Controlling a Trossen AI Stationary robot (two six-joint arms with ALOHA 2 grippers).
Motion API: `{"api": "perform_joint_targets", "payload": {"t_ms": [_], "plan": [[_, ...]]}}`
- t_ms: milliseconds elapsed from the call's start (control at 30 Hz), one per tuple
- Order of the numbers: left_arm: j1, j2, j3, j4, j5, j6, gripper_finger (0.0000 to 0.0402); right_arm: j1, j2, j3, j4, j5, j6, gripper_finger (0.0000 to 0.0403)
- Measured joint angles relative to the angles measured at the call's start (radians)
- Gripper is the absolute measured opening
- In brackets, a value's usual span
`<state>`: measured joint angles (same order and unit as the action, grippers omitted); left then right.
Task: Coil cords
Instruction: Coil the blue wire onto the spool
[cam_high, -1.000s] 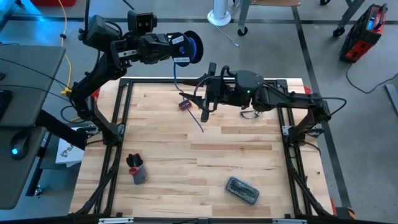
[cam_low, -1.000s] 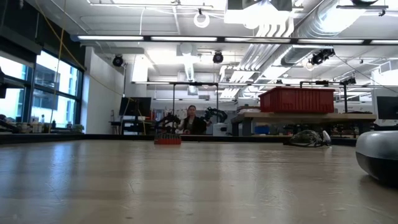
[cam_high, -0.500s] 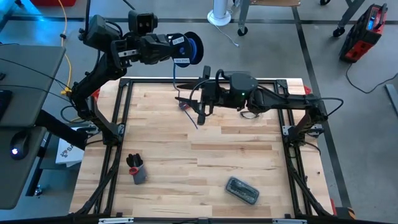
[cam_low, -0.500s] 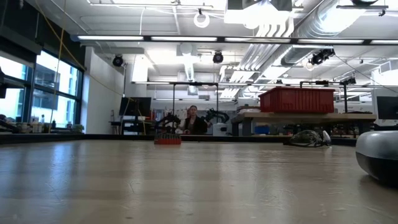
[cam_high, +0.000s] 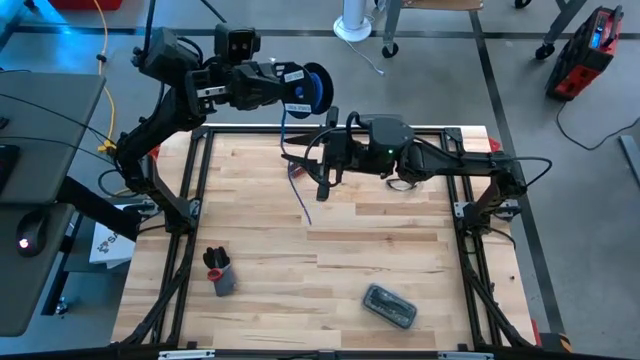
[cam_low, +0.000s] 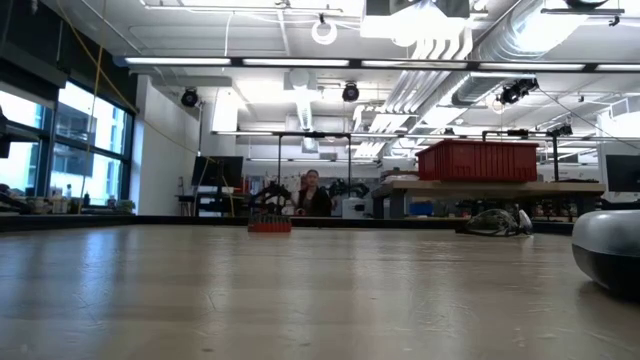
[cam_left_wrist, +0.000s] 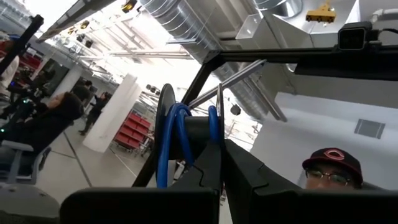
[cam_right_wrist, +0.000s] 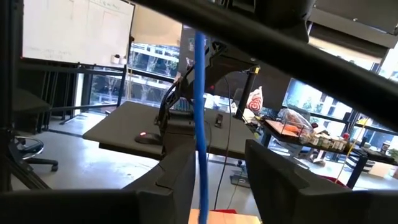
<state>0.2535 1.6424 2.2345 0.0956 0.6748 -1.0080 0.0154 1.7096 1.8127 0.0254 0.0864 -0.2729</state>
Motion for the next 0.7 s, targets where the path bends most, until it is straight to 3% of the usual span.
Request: {"api": "perform_joint_targets", "payload": {"t_ms": [700], "plan": [[0.001, -0.002, 0.0, 0.0, -0.013, 0.017, 0.0, 0.033, 0.0, 0.0, -0.001, 0.002, -0.033, 0.0088]]}}
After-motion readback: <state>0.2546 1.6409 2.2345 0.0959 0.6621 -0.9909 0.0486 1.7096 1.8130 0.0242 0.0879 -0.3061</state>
